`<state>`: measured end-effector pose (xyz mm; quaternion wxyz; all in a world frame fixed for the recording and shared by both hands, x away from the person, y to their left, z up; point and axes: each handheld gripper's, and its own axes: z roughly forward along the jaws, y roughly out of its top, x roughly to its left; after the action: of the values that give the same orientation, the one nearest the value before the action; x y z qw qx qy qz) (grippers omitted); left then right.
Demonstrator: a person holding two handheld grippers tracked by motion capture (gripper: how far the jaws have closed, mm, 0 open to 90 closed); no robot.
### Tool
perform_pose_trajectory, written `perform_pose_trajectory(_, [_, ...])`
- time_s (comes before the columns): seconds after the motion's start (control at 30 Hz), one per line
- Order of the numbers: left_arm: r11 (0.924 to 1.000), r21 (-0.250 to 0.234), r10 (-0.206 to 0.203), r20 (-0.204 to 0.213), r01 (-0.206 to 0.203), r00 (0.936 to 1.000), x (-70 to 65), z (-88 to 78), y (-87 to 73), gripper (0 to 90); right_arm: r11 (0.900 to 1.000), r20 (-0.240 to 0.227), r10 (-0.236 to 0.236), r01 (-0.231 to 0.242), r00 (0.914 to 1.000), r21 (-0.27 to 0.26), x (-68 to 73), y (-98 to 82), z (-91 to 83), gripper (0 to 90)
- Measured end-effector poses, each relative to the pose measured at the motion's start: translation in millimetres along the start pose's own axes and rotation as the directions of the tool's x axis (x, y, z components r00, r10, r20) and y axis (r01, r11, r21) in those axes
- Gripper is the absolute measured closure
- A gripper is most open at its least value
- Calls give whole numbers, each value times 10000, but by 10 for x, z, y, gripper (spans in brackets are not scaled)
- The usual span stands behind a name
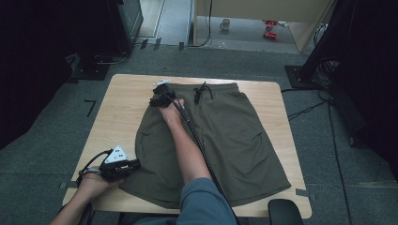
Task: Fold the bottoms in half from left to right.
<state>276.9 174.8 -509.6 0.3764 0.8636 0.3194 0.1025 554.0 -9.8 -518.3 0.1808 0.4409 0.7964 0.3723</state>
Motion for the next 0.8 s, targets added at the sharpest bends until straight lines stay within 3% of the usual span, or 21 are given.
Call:
perform_pose_trajectory(0.17, [10000,37,-9,-12,9,10000,-3,4,9,810,9999,152,-72,74,9999,-145,-2,-19,-14,444])
perform_pose_trajectory(0.37, [10000,44,7,-36,-7,10000,-11,16,21,811,9995,3,-253,253,9997,-211,30,-30,-29,560])
perform_pose_trajectory(0.43, [10000,41,-24,-14,24,10000,-8,19,24,809,9991,3,-325,325,9995,-256,49,-35,-36,666])
perform_pose_trajectory(0.6, [9999,101,-76,-38,77,10000,9,21,35,815,9991,160,-302,307,9994,-298,58,-37,-36,779])
perform_pose_trajectory(0.7, [9994,226,-275,-169,278,9995,33,9,49,851,9995,265,-79,87,9996,-300,47,-29,-30,837])
perform_pose_trajectory(0.8, [9979,308,-565,-165,570,9983,55,-8,67,877,9969,11,791,-791,9969,-58,15,6,-35,861])
